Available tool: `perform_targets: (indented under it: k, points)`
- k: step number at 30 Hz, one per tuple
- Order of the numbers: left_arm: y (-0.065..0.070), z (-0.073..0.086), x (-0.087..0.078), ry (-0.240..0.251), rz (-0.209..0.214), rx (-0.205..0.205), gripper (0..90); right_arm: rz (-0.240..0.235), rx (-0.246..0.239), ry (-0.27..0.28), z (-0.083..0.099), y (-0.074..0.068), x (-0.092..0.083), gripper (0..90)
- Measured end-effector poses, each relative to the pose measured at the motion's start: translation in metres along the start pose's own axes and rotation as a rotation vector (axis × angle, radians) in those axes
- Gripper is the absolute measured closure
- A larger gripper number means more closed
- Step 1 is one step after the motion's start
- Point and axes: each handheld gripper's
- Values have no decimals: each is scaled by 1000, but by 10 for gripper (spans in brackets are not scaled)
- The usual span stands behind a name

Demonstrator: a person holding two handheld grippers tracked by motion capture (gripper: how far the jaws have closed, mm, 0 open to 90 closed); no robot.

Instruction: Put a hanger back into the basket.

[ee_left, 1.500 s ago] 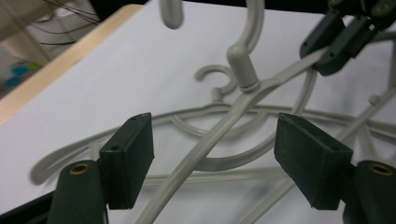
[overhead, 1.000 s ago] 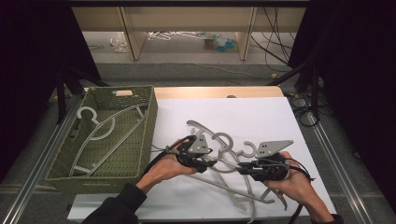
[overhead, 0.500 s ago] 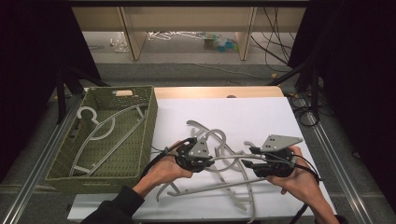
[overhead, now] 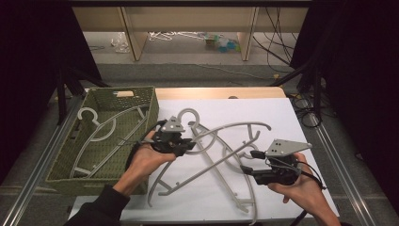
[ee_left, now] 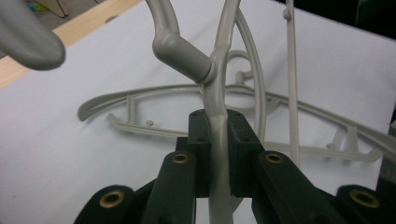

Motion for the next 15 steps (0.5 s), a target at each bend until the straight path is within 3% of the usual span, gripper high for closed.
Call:
perform_targets:
  k: [3,6,8,10,15]
  points:
    - [-4,-4,-22,57,-11,-41,816,-21,12,-16,6,-2,7,381]
    - [-8,-8,-42,84,-21,-35,816,-25,17,-31,12,0,13,376]
    - [-10,-13,-59,110,-50,-34,816,-28,32,-34,15,1,15,378]
    - [-15,-17,-70,110,-58,-18,816,-41,42,-33,16,2,15,380]
    - [-30,-18,-92,116,-102,-32,816,-46,63,-29,20,3,17,366]
Point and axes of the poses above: each handheld gripper's, and its own axes: x roughly forward along the jaws, z roughly out of its underside, y roughly to its right, and after that the axes turned 2 degrees about -y, right-handed
